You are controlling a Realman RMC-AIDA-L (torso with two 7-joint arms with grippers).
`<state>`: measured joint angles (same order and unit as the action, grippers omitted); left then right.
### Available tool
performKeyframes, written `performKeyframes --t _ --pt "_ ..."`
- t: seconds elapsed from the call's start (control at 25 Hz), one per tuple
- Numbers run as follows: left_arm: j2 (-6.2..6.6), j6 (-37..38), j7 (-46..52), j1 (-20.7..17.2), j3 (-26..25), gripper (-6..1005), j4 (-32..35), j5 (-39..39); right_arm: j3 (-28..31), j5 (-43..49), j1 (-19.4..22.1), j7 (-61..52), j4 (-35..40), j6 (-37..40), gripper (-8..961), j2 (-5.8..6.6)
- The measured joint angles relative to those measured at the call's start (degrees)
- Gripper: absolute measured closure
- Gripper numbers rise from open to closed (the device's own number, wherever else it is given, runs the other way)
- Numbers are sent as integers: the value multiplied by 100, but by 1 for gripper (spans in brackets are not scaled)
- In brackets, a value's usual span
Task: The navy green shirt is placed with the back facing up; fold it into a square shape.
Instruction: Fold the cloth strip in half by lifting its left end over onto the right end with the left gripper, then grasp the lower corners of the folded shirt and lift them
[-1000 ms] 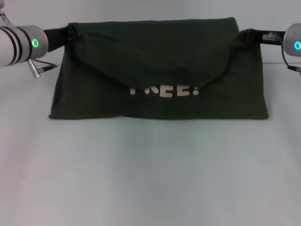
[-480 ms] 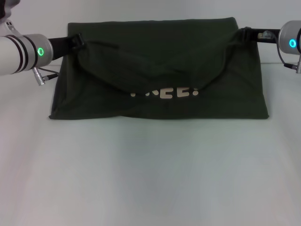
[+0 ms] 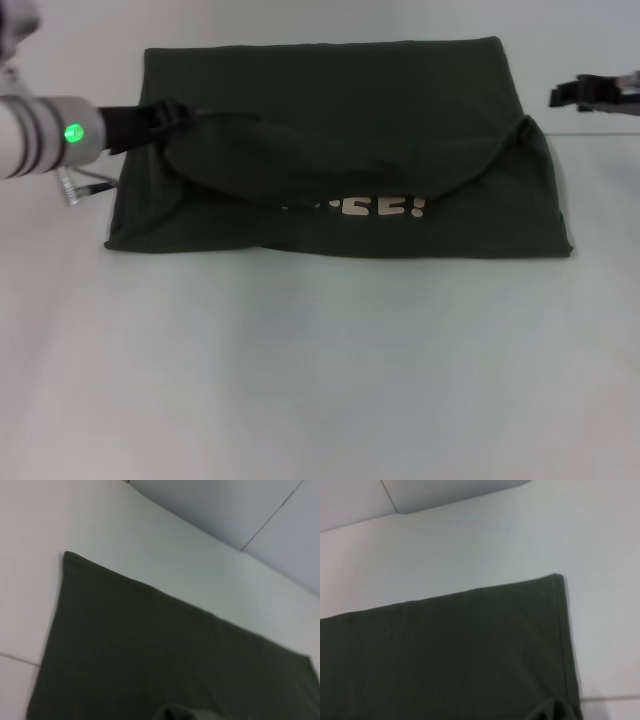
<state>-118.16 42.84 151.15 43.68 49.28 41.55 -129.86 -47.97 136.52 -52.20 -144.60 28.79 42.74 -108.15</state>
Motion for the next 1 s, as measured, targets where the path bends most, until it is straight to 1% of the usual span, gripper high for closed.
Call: performKeyframes --t 0.12,0.2,0.24,0.28,0.32,0.36,0.4,0.44,0.52,0.56,0.64,0.76,0.84,0.96,1.0 --pt "-109 490 -39 -380 -217 751 512 216 396 -289 330 109 481 920 497 27" --pt "-120 920 -193 -612 -294 678 630 533 633 -762 592 340 664 1588 452 15" --pt "-87 1161 -283 -700 -349 578 573 706 760 -1130 760 563 706 2026 430 -8" --pt "-51 1343 -350 -755 -419 479 479 842 873 -1517 926 811 706 2428 407 -38" --pt "8 1549 -460 -835 -569 439 282 1021 979 -1895 1107 1065 670 2818 385 -88" --pt "38 1659 -578 -893 -748 398 80 1188 1075 -2343 1331 1358 602 3175 362 -163" --pt "60 1719 -717 -963 -921 358 -84 1323 1110 -2535 1456 1497 573 3325 340 -205" --pt "58 1752 -929 -1037 -1086 318 -227 1487 1137 -2784 1655 1657 548 3481 317 -290" --pt "25 1724 -1605 -1188 -1258 237 -365 1740 1154 -3072 1995 1853 558 3633 272 -414" --pt "12 1704 -2044 -1245 -1292 221 -390 1844 1156 -3137 2104 1910 557 3644 250 -445" --pt "-4 1662 -3059 -1312 -1338 188 -423 2035 1168 -3187 2241 2011 491 3657 166 -461" --pt "-48 1370 -4253 -1341 -1380 140 -460 2156 1251 -3204 2326 2099 433 3713 39 -462" --pt "-45 1096 -4460 -1303 -1341 108 -572 2139 1321 -3206 2328 2118 428 3750 32 -462" --pt "1 855 -4276 -1212 -1313 59 -822 2133 1383 -3210 2300 2118 423 3776 29 -458" --pt "16 779 -4211 -1168 -1310 59 -925 2134 1389 -3211 2292 2117 416 3786 29 -457"
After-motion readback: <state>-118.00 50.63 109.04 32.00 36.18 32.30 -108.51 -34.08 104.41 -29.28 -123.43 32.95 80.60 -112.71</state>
